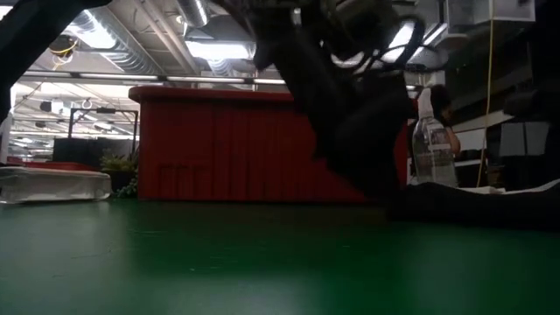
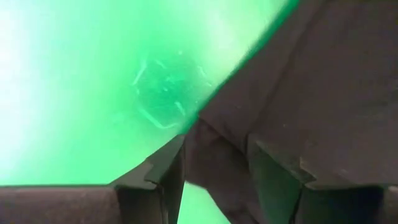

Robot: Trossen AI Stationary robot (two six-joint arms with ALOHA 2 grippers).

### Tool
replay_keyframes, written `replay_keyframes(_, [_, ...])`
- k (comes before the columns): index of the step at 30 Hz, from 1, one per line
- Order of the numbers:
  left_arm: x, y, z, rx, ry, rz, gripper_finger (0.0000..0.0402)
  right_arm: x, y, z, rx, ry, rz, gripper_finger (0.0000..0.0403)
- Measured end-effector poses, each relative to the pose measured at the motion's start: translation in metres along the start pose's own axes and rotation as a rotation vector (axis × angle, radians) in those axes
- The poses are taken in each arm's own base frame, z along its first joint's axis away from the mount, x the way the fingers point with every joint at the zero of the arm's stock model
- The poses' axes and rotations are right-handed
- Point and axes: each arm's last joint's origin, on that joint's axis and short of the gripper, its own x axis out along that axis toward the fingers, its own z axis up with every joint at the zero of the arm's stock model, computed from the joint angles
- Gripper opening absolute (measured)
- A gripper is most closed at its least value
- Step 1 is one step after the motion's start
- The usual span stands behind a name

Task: Fold Laundry from Bin
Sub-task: Fold the black underwear shorts

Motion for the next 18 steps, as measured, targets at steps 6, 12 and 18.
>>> replay_keyframes(6, [-0.017, -0.006, 0.024, 0.025, -0.052, -0.014, 0.0224, -0.02, -0.008, -0.006, -0.004, -0.002, -0.068, 0.017])
replay_keyframes(12, [-0.021, 0.005, 0.044, -0.02, -0.196, 0.022, 0.0224, -0.027, -0.021, -0.021, 0.023, 0.081, -0.237, 0.017])
replay_keyframes(18, [-0.014, 0.028, 0.049, -0.09, -0.285, 0.062, 0.0224, -0.012, -0.029, -0.035, 0.055, 0.115, -0.329, 0.017])
